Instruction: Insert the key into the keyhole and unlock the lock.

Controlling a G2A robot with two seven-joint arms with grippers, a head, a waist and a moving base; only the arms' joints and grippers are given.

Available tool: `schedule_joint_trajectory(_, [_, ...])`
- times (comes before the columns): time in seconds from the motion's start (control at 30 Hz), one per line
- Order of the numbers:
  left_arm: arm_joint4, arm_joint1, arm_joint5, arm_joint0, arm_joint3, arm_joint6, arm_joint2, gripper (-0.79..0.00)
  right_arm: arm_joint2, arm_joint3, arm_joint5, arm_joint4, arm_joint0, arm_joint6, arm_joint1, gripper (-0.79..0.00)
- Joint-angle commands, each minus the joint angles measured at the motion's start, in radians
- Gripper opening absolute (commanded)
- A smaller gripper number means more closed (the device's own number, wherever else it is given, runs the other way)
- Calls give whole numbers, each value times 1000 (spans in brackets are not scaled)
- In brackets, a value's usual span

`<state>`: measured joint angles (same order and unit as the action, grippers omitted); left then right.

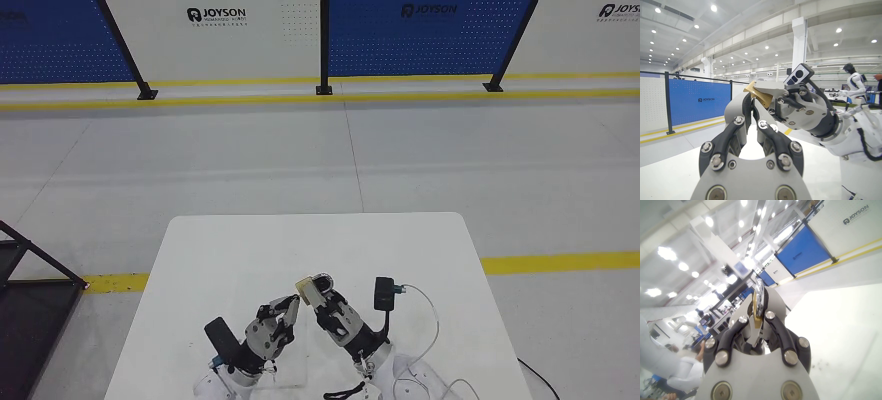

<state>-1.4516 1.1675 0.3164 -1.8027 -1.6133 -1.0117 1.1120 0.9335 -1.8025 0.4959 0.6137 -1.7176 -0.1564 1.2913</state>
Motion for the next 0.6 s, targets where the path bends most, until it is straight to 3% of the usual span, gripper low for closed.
schedule_joint_trajectory(0.0, [-30,1,-41,3,6,-15,-3,-785,0,-1,0,-1,0,1,0,-785])
schedule_joint_trajectory(0.1, [-71,2,-103,9,16,-33,-5,-785,1,-2,2,1,-1,0,-1,-785])
schedule_joint_trajectory(0.57, [-68,5,-123,18,41,-74,-22,-785,3,-4,-2,-2,-1,-5,-3,-785])
